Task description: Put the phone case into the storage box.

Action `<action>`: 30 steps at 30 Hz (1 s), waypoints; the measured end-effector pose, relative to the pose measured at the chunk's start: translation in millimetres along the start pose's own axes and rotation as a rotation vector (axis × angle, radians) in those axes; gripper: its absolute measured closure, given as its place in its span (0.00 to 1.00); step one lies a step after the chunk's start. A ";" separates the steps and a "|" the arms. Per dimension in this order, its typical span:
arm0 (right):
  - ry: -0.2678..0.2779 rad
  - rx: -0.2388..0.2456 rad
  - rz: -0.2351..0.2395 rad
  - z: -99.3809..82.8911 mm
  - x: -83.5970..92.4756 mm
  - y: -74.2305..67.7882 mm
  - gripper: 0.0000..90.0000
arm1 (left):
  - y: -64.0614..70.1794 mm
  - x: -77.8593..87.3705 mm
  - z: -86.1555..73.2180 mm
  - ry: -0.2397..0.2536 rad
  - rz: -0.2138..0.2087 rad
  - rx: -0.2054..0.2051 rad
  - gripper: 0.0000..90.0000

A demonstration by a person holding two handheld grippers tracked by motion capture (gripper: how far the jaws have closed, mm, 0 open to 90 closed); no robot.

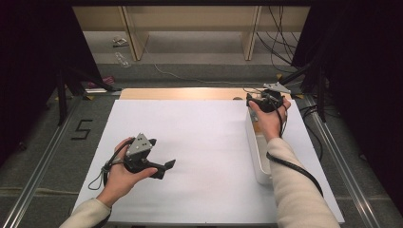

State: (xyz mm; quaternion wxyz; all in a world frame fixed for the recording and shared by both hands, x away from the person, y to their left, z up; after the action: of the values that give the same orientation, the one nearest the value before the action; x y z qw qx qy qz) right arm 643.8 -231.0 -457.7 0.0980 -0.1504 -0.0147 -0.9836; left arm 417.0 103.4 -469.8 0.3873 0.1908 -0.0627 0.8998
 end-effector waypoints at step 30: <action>0.050 -0.056 -0.040 12.5 12.2 7.9 0.00 | 0.4 0.0 0.9 0.000 0.001 -0.003 0.00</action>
State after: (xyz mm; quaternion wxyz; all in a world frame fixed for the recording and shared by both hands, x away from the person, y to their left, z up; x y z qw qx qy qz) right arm 637.7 -240.3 -442.2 0.0743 -0.1281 0.0121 -0.9889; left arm 416.9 102.9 -469.0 0.3870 0.1901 -0.0639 0.9000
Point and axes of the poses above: each handheld gripper's, and its own axes: x roughly backward along the jaws, z roughly out of its top, y roughly to its right, the point moved 10 cm from there along -x, roughly forward along the jaws, and after that the axes turned 6 degrees about y, right-handed, at the moved point
